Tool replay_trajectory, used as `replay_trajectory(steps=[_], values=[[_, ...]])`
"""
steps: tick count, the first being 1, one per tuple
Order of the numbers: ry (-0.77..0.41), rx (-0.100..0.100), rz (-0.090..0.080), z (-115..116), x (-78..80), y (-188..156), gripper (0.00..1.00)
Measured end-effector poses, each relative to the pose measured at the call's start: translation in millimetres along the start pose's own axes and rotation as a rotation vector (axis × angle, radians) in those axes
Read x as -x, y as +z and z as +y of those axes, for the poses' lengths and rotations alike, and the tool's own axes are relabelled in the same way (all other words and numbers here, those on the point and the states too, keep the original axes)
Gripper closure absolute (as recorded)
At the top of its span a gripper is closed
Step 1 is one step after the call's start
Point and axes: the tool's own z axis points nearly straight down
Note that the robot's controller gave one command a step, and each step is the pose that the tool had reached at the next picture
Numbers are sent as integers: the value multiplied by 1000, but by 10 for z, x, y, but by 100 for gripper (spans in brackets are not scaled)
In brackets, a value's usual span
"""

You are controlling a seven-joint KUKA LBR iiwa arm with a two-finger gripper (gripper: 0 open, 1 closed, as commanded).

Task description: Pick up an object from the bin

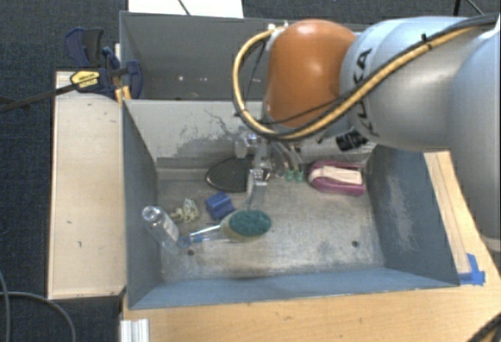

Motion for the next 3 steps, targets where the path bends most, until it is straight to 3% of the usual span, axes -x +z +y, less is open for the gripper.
replay_trajectory(steps=[1,2,3], values=[[-101,-1,15,-115,-408,1067,0],[-96,0,-1,-115,-363,1024,100],[-76,1,-8,-153,-308,-306,100]])
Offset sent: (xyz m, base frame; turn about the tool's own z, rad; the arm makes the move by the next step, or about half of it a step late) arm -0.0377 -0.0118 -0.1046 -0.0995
